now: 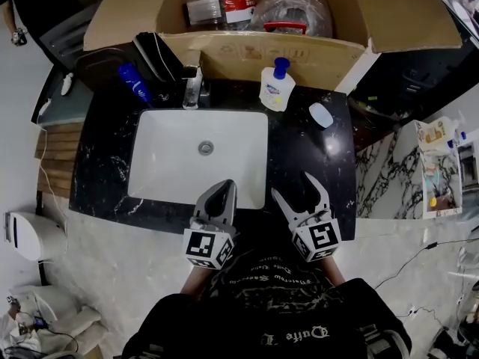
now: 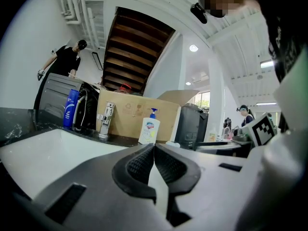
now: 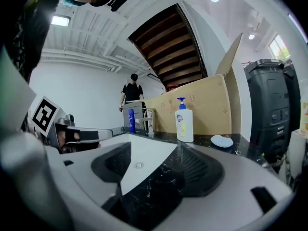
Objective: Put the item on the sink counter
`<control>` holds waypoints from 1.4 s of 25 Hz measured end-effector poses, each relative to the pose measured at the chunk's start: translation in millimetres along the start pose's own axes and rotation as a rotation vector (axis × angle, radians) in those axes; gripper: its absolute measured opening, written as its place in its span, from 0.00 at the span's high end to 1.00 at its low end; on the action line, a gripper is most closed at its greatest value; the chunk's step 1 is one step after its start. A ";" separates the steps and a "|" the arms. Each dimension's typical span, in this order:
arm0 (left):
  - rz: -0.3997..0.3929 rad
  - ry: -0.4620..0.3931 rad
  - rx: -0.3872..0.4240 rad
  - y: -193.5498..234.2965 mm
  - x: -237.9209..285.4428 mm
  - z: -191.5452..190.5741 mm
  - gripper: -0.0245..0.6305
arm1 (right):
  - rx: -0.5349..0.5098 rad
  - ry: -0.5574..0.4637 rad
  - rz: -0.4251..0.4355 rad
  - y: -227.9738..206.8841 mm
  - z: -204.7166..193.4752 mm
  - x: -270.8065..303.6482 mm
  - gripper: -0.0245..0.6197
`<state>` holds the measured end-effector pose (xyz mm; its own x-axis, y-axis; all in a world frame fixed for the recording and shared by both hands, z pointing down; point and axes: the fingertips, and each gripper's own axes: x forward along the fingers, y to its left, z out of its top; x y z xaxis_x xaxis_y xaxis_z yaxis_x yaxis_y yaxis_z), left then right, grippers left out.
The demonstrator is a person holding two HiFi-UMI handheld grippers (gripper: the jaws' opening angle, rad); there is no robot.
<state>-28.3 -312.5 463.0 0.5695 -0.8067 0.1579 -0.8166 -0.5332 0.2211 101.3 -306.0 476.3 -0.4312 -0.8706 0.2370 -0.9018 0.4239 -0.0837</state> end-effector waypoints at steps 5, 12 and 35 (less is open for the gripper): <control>0.009 -0.002 -0.042 -2.0 -0.3 2.1 0.95 | -0.030 -0.037 0.011 -0.7 11.3 -1.2 0.69; 0.004 -0.018 -0.044 -9.5 1.5 7.8 0.95 | -0.042 -0.045 0.012 5.9 10.9 -2.0 0.88; -0.009 0.019 0.046 -20.3 12.4 -0.7 0.95 | -0.062 -0.042 -0.011 -5.1 17.9 9.9 0.96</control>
<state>-4.6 -311.6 461.2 0.5779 -0.7973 0.1745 -0.8148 -0.5516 0.1784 101.2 -321.2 461.8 -0.4233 -0.8845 0.1964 -0.9036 0.4278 -0.0210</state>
